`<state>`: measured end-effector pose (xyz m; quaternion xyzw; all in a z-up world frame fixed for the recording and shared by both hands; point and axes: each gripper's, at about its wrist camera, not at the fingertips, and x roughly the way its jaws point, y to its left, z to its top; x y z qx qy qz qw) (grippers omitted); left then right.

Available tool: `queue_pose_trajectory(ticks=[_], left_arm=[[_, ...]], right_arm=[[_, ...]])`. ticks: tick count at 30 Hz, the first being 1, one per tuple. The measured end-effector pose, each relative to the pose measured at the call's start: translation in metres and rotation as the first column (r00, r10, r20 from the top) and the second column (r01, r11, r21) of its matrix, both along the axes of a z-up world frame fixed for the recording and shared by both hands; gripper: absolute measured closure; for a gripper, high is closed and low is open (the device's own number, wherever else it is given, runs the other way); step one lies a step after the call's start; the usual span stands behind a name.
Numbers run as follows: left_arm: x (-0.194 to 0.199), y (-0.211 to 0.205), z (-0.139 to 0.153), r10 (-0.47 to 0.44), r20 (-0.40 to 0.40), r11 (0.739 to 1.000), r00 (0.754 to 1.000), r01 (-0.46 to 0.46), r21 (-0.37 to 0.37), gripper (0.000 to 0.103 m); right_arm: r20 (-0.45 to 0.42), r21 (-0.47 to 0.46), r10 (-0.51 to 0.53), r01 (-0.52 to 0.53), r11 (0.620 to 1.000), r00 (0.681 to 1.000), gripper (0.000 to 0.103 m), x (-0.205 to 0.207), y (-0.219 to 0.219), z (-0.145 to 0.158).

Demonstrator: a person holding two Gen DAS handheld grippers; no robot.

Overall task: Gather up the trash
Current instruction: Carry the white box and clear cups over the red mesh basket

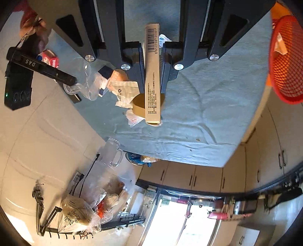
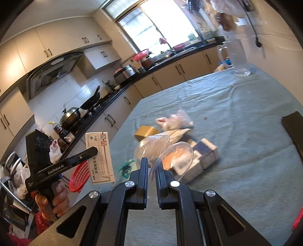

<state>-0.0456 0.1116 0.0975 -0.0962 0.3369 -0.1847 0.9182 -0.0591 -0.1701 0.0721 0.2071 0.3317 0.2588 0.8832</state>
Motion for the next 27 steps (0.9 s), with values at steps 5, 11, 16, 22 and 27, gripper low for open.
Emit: queue_pose_trajectory(ticks=[5, 11, 16, 22, 27], left_arm=[[-0.009, 0.015, 0.0, 0.029, 0.01, 1.0, 1.0, -0.029, 0.011, 0.09], [-0.015, 0.038, 0.001, 0.075, 0.021, 0.997, 0.997, -0.075, 0.002, 0.09], [-0.025, 0.062, 0.004, 0.13, 0.043, 0.991, 0.991, -0.13, 0.005, 0.09], [-0.047, 0.113, 0.014, 0.239, 0.084, 0.971, 0.967, -0.241, 0.005, 0.09], [-0.068, 0.166, 0.015, 0.354, 0.094, 0.935, 0.931, -0.355, -0.002, 0.09]], right_arm=[[-0.001, -0.011, 0.047, -0.047, 0.999, 0.999, 0.094, 0.006, 0.023, 0.002], [0.013, -0.034, 0.103, -0.102, 0.994, 0.995, 0.094, 0.011, 0.059, 0.012], [0.011, -0.044, 0.15, -0.149, 0.988, 0.989, 0.094, 0.018, 0.088, 0.018], [-0.008, -0.044, 0.247, -0.247, 0.968, 0.969, 0.094, 0.03, 0.141, 0.023], [-0.023, -0.039, 0.336, -0.337, 0.941, 0.942, 0.094, 0.036, 0.195, 0.024]])
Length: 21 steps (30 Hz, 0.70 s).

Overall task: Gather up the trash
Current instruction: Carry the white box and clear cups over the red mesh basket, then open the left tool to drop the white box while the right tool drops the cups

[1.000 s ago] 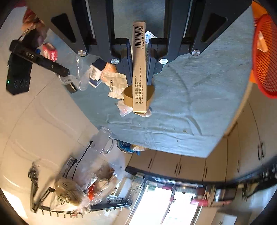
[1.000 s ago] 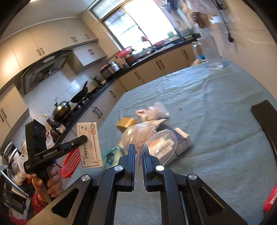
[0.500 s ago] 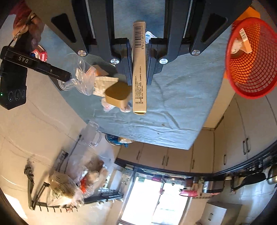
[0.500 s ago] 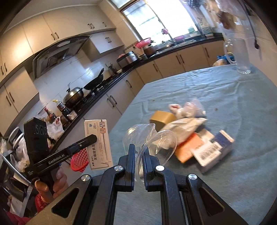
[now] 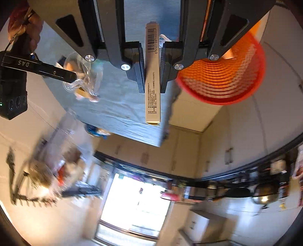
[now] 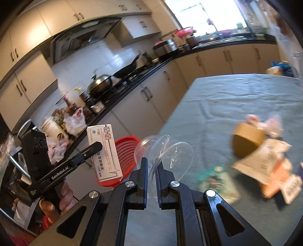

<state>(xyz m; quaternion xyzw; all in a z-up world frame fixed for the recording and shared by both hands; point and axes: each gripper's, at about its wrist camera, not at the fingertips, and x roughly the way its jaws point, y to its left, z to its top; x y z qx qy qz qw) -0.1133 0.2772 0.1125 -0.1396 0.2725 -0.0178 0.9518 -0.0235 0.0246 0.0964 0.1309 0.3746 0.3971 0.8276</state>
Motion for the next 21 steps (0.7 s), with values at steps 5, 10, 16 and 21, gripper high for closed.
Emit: queue_pose_trajectory(ticks=[5, 10, 16, 21], left_arm=[[-0.014, 0.049, -0.012, 0.109, -0.017, 0.994, 0.994, -0.109, -0.016, 0.09], [-0.014, 0.079, -0.03, 0.179, -0.056, 0.983, 0.982, -0.18, -0.017, 0.09], [-0.006, 0.097, -0.054, 0.199, -0.111, 0.979, 0.974, -0.203, -0.021, 0.09], [0.004, 0.095, -0.07, 0.196, -0.149, 0.98, 0.969, -0.198, 0.001, 0.09]], right_arm=[[-0.022, -0.005, 0.07, -0.07, 0.998, 0.997, 0.094, 0.007, 0.052, -0.002], [-0.063, -0.027, 0.126, -0.128, 0.991, 0.99, 0.094, 0.015, 0.104, -0.011], [-0.119, -0.058, 0.153, -0.161, 0.985, 0.981, 0.094, 0.027, 0.152, -0.032], [-0.159, -0.103, 0.15, -0.167, 0.981, 0.976, 0.094, 0.033, 0.176, -0.053]])
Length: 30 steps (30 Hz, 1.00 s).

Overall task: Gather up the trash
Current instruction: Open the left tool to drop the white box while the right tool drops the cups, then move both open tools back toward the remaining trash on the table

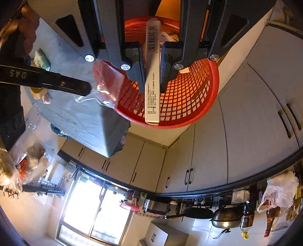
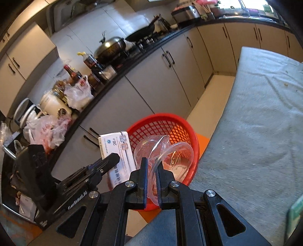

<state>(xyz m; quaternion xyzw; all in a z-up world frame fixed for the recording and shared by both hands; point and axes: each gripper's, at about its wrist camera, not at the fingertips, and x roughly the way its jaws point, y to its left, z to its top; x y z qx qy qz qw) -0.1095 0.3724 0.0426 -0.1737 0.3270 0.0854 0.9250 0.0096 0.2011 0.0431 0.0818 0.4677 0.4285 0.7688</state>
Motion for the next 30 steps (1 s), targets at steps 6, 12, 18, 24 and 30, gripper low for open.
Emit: queue_pose_trajectory(ticks=[6, 12, 18, 24, 30], left_arm=[[0.004, 0.006, -0.011, 0.006, -0.015, 1.0, 1.0, -0.006, -0.017, 0.09], [0.008, 0.005, -0.012, 0.018, -0.008, 1.0, 1.0, -0.018, -0.021, 0.09], [0.008, 0.007, -0.008, 0.027, 0.002, 0.999, 1.0, -0.027, -0.043, 0.081], [0.002, 0.007, -0.002, 0.038, 0.015, 0.998, 0.999, -0.037, -0.049, 0.076], [-0.003, 0.0, 0.008, 0.034, 0.034, 0.998, 0.999, -0.032, -0.046, 0.072]], right_arm=[[-0.01, -0.032, 0.002, -0.003, 0.999, 1.0, 0.093, 0.004, 0.013, -0.012], [-0.014, -0.031, 0.002, -0.003, 1.0, 1.0, 0.093, 0.007, 0.016, -0.015], [-0.015, -0.013, -0.002, 0.002, 1.0, 1.0, 0.082, 0.007, 0.01, -0.011], [-0.01, 0.015, -0.012, 0.012, 1.0, 1.0, 0.08, 0.003, -0.004, -0.003], [0.007, 0.032, -0.028, 0.028, 0.999, 1.0, 0.077, -0.005, -0.027, 0.006]])
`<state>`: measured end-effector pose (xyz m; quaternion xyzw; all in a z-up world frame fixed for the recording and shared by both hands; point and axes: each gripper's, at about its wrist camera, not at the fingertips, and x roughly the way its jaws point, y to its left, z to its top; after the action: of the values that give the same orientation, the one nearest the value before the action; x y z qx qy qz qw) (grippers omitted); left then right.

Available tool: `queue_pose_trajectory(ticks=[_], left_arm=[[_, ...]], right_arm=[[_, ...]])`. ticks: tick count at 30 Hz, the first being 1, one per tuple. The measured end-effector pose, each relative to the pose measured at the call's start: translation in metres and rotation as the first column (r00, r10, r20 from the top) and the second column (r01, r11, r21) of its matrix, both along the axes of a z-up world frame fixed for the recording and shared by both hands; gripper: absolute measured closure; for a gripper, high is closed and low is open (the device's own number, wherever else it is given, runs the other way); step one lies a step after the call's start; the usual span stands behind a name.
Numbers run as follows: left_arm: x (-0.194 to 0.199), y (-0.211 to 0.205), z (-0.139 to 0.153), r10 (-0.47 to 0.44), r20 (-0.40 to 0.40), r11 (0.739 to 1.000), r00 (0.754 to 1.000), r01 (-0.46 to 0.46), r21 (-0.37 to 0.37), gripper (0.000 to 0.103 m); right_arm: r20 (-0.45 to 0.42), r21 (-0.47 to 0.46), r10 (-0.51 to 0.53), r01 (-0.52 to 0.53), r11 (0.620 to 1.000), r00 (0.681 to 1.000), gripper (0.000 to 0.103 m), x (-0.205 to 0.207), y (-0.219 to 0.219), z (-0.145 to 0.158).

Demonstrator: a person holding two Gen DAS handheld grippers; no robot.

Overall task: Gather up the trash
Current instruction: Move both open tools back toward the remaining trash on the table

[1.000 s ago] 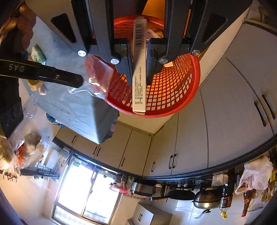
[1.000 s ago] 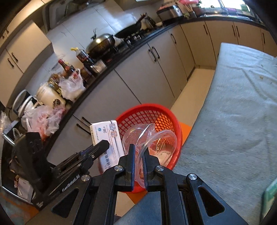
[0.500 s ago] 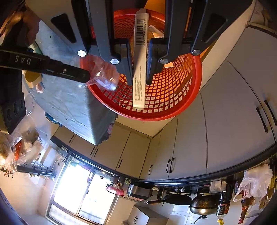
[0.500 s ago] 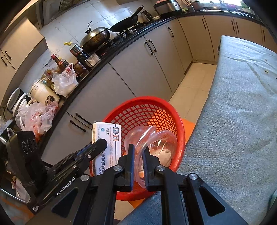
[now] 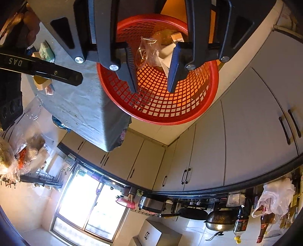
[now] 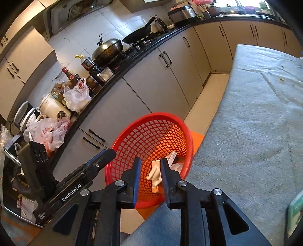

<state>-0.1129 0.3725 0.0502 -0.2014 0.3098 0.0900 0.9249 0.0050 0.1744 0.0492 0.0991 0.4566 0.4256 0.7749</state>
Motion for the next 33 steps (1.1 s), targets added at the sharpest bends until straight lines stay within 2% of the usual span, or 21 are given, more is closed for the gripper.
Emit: queue_pose_trajectory(ticks=[4, 14, 19, 23, 29, 33], left_arm=[[-0.001, -0.015, 0.007, -0.027, 0.008, 0.999, 1.0, 0.027, 0.021, 0.071], [0.009, -0.082, 0.022, -0.151, 0.022, 0.986, 0.988, 0.15, 0.071, 0.063], [0.022, -0.122, 0.021, -0.229, 0.007, 0.97, 0.973, 0.228, 0.078, 0.062], [0.034, -0.155, 0.016, -0.295, -0.017, 0.952, 0.955, 0.296, 0.082, 0.06], [0.05, -0.195, 0.004, -0.369, -0.063, 0.925, 0.927, 0.373, 0.079, 0.056], [0.056, -0.211, -0.003, -0.398, -0.088, 0.912, 0.913, 0.404, 0.068, 0.056]], right_arm=[[0.008, 0.012, -0.032, 0.032, 0.999, 0.999, 0.06, -0.006, -0.022, 0.005], [0.014, 0.037, -0.119, 0.119, 0.992, 0.993, 0.057, -0.017, -0.093, 0.011], [-0.017, 0.053, -0.204, 0.205, 0.977, 0.979, 0.057, -0.017, -0.147, 0.005], [-0.036, 0.06, -0.286, 0.288, 0.956, 0.958, 0.057, -0.019, -0.196, 0.001], [-0.097, 0.053, -0.453, 0.459, 0.887, 0.886, 0.057, -0.017, -0.279, -0.016], [-0.155, 0.046, -0.498, 0.51, 0.859, 0.853, 0.057, -0.008, -0.304, -0.034]])
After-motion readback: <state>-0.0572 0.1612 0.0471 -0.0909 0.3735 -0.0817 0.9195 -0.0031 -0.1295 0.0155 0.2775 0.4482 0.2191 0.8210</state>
